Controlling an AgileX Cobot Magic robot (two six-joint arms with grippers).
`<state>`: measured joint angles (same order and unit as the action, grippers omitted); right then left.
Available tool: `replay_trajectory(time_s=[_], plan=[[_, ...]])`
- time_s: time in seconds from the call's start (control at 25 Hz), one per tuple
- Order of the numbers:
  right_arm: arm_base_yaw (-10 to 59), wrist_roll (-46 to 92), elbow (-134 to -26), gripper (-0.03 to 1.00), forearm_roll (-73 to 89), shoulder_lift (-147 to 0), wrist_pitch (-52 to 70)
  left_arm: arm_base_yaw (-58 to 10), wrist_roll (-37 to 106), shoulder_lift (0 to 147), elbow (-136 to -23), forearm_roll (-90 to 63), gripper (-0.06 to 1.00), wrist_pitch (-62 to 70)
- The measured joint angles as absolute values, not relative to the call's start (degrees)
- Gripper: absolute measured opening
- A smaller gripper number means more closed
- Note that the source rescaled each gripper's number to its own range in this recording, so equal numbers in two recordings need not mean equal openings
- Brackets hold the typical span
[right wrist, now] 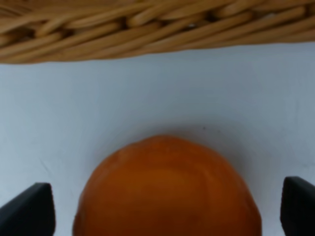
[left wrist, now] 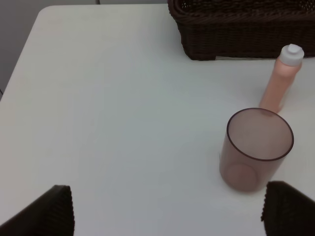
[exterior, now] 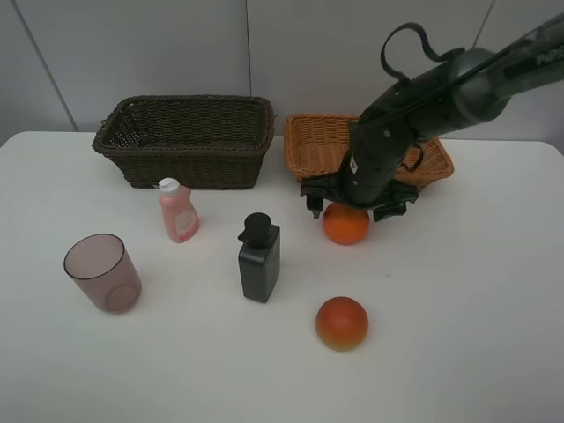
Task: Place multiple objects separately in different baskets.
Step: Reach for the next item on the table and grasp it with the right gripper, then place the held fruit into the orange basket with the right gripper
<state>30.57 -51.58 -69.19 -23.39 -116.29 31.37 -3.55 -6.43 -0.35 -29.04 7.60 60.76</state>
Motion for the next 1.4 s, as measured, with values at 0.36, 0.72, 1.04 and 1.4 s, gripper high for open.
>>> replay_trajectory(time_s=[0.36,0.72,1.04,1.4], plan=[[30.6,-51.6,-69.2,0.95,-23.4,-118.6,30.8,-3.6,-6.4,-0.4,-29.0,7.6,0.98,60.8],[30.6,-51.6,-69.2,0.38,-23.4,-119.0,30.2,-3.6,-6.4,-0.4,-29.0,7.6,0.98,60.8],[30.6,-51.6,-69.2,0.38,-23.3,-119.0,30.2,-3.6,-6.4,-0.4,-29.0,7.6,0.98,60.8],[30.6,-51.6,-69.2,0.38,-23.3,-118.7,30.6,-3.6,-6.4,-0.4,-29.0,7.6,0.98,60.8]])
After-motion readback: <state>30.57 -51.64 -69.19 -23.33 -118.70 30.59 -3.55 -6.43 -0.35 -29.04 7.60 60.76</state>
